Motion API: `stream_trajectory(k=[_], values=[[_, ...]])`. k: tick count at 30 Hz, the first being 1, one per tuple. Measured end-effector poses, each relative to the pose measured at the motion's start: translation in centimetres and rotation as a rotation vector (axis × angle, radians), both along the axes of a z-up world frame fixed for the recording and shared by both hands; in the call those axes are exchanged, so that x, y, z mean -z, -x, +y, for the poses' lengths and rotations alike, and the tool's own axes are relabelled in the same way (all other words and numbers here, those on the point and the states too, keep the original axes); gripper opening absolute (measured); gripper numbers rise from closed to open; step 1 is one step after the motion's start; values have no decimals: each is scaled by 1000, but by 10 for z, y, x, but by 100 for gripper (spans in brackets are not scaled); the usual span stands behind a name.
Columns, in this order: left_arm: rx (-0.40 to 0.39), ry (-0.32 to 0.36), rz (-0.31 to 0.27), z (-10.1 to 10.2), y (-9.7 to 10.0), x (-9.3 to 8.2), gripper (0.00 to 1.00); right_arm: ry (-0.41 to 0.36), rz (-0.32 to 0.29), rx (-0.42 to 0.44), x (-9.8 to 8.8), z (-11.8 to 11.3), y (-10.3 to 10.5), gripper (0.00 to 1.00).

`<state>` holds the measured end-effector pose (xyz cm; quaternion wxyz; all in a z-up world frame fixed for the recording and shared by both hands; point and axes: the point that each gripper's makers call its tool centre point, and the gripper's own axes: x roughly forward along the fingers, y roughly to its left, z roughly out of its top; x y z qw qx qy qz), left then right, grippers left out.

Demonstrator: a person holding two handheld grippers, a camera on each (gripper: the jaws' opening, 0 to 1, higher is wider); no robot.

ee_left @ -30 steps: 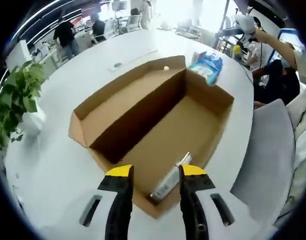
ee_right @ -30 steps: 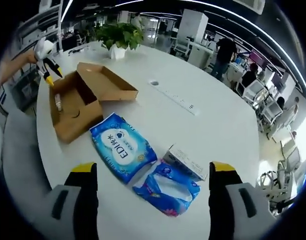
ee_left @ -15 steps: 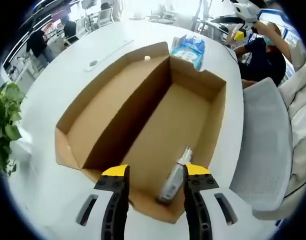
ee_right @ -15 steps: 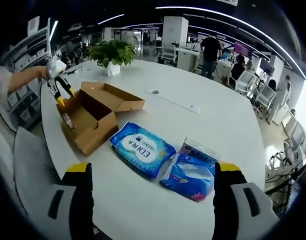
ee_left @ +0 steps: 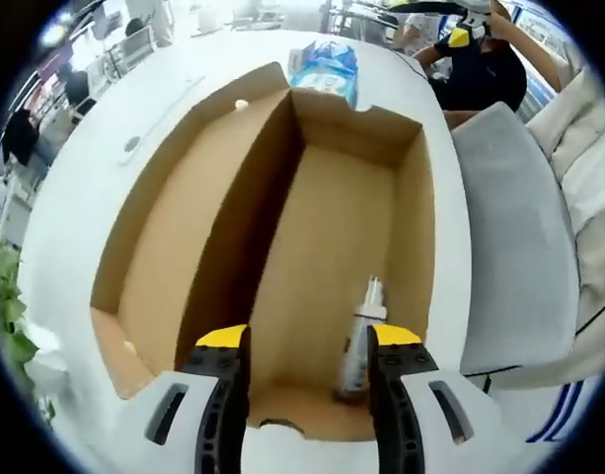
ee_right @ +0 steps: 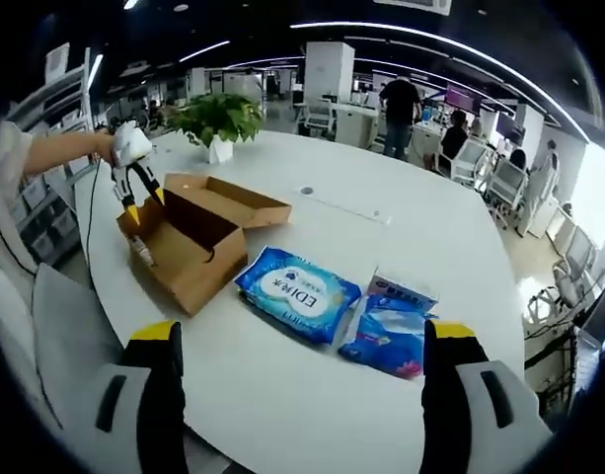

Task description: Operate the shoe box by opening the lid, removing the specified soft item, and placing it in the target area until the item is outside and the box remains undamaged.

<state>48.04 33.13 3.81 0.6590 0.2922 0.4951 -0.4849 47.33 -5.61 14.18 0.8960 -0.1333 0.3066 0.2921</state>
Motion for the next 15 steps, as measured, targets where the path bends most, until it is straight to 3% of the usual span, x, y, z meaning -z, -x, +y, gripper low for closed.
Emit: stream_trajectory(k=[7, 15], values=[[83, -32, 22, -5, 0, 12, 48, -41, 2, -4, -3, 18, 20, 96], [173, -48, 94, -11, 11, 25, 50, -65, 11, 11, -3, 24, 30, 96]])
